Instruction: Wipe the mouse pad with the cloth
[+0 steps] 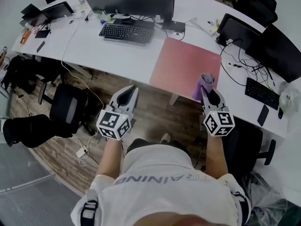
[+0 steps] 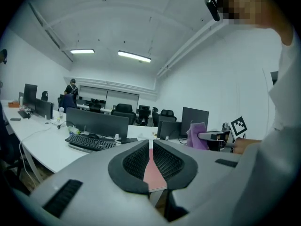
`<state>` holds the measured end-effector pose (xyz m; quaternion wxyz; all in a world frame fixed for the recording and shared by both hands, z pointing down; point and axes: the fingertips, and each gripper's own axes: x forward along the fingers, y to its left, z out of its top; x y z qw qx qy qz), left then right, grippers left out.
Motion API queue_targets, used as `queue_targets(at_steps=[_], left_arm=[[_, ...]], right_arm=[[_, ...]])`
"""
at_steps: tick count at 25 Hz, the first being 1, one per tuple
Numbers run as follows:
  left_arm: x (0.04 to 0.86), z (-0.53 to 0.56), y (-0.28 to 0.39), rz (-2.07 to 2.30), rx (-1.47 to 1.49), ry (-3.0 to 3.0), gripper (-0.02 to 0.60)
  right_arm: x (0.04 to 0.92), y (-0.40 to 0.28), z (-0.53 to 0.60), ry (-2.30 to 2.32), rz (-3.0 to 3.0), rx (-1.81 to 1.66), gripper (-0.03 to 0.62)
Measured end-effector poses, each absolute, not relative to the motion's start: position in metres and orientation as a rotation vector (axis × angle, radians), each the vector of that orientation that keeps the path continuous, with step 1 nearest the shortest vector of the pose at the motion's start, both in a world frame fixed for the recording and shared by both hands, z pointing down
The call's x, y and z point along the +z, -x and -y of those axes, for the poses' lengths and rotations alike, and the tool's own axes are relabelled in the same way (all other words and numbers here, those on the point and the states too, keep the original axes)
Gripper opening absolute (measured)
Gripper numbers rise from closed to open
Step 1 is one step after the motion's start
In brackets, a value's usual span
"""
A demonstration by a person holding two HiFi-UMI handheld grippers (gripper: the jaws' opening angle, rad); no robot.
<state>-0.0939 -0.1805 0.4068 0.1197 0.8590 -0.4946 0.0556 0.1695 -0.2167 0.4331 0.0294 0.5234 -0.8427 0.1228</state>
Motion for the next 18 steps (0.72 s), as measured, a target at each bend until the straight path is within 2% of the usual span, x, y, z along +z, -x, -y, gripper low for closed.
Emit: queue_targets(at_steps=[13, 18], left_arm=[[0.418, 0.285, 0.059, 1.275, 0.119, -2.591, 0.043], [0.422, 0.357, 0.073, 1.217, 0.114, -2.616, 0.043]], right_arm=[[0.434, -0.212, 0.277, -1.787, 2.464, 0.37, 0.098], [0.444, -0.203, 0.329, -1.851, 2.38, 0.403, 0.098]])
